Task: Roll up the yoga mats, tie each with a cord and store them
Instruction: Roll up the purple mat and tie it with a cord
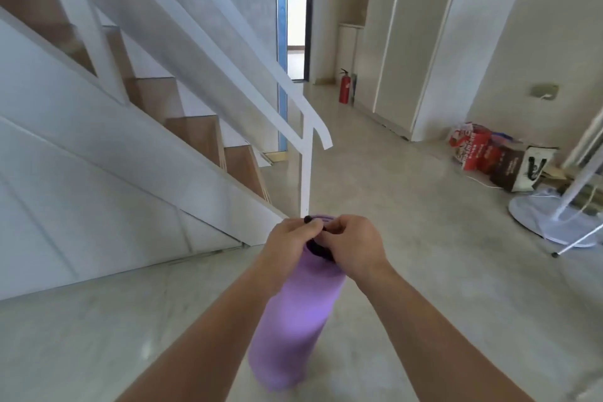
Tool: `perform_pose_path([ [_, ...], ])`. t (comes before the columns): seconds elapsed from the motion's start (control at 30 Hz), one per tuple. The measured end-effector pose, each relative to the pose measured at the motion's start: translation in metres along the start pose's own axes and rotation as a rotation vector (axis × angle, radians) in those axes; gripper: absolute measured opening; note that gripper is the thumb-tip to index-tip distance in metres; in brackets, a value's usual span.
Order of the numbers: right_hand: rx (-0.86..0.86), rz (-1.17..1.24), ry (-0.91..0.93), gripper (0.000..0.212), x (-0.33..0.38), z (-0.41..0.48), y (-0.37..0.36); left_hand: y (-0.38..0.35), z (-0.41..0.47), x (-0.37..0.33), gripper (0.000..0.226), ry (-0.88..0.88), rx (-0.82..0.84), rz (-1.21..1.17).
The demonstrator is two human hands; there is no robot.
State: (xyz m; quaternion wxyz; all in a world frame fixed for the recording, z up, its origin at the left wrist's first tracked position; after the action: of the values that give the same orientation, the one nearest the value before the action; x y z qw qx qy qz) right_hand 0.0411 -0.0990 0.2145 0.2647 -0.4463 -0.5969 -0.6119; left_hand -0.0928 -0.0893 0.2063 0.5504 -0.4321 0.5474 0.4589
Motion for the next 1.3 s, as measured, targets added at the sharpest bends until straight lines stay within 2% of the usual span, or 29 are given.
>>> perform_pose_path([
  [0.03, 0.000, -0.104, 0.018, 0.015, 0.006, -0.001, -0.008, 0.009, 0.000, 0.003, 0.033, -0.010, -0.053, 0.025],
  [0.1, -0.002, -0.159, 0.035, 0.012, 0.014, -0.001, -0.019, 0.025, 0.000, 0.011, 0.023, -0.046, -0.159, 0.116],
  [0.17, 0.035, 0.040, -0.016, 0.009, 0.014, 0.001, -0.021, 0.036, 0.002, 0.021, 0.017, -0.079, -0.188, 0.182],
  [0.23, 0.109, 0.305, -0.083, 0.006, 0.015, 0.004, -0.021, 0.042, 0.004, 0.024, 0.020, -0.127, -0.170, 0.247],
  [0.3, 0.167, 0.427, -0.139, 0.005, 0.014, 0.007, -0.017, 0.047, 0.006, 0.023, 0.019, -0.154, -0.147, 0.321],
  [0.4, 0.203, 0.504, -0.183, 0.020, 0.016, 0.012, -0.006, 0.060, 0.007, 0.021, 0.014, -0.141, -0.172, 0.413],
  [0.47, 0.168, 0.549, -0.187, 0.032, 0.019, 0.016, 0.014, 0.074, 0.006, 0.023, 0.010, -0.097, -0.239, 0.427],
  [0.57, 0.130, 0.540, -0.151, 0.040, 0.027, 0.021, 0.045, 0.091, 0.003, 0.024, 0.026, -0.060, -0.348, 0.392],
  [0.7, 0.315, 0.406, -0.157, 0.042, 0.020, 0.006, 0.027, 0.076, 0.000, 0.021, 0.019, -0.050, -0.294, 0.270],
  [0.8, 0.471, 0.246, -0.201, 0.046, -0.005, -0.015, -0.004, 0.074, 0.000, 0.020, 0.021, -0.041, -0.357, 0.209],
  [0.93, 0.665, 0.271, -0.355, 0.046, -0.053, -0.045, -0.044, 0.081, 0.004, 0.024, 0.040, -0.072, -0.353, 0.213],
  [1.07, 0.814, 0.389, -0.415, 0.039, -0.071, -0.068, -0.079, 0.084, 0.009, 0.025, 0.045, -0.050, -0.289, 0.167],
  [1.17, 0.682, 0.401, -0.303, 0.032, -0.064, -0.054, -0.080, 0.086, 0.008, 0.024, 0.035, -0.023, -0.188, 0.178],
  [1.3, 0.407, 0.656, -0.191, 0.020, -0.051, -0.021, -0.050, 0.088, 0.005, 0.020, 0.058, 0.007, -0.031, 0.244],
])
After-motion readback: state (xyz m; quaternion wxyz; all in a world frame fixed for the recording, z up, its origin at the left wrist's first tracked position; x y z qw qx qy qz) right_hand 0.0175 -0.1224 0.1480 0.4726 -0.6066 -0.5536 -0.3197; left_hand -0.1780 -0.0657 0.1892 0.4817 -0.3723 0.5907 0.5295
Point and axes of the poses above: each hand's wrist, its own z-axis towards the middle knuckle, its own y-axis out of the back of the hand, x = y × z, the point moved 7 cm from there along z, towards the middle knuckle, and after that the axes turned 3 degrees about -y, right-handed, at the moved point
